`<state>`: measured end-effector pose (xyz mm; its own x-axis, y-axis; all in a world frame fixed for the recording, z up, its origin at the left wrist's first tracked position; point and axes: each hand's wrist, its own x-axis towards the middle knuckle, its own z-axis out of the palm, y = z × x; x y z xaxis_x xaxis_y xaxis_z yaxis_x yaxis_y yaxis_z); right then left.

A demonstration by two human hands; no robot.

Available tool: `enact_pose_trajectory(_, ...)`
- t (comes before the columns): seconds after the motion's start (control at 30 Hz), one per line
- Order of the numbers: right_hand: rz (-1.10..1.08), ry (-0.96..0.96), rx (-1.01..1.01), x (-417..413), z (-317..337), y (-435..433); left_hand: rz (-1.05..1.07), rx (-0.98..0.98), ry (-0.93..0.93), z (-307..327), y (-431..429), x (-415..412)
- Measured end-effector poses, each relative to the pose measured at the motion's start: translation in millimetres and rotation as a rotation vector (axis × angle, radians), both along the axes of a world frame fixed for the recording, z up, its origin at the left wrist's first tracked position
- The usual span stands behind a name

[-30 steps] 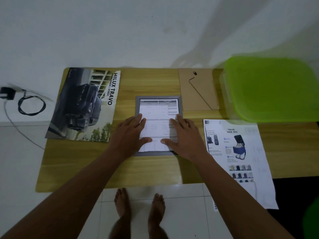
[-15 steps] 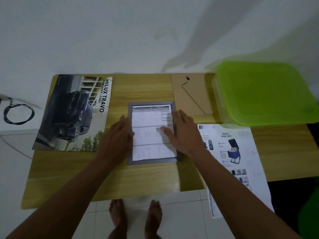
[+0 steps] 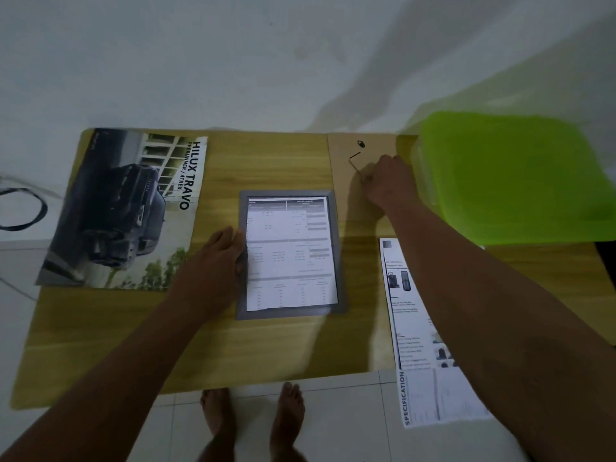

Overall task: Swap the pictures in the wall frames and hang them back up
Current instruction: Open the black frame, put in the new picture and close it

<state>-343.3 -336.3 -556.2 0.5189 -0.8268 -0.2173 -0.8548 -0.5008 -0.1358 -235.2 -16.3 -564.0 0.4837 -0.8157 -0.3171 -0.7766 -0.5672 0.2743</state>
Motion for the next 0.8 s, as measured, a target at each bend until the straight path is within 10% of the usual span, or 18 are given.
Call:
enact_pose_trajectory(0.5, 0.036, -0.166, -0.193, -6, 90, 46, -0.023, 0.068, -0.003, 6, -5, 7)
enact_pose_trajectory(0.8, 0.042, -0.195, 0.217, -30, 81, 169, -0.05, 0.046, 0.022, 15, -1, 9)
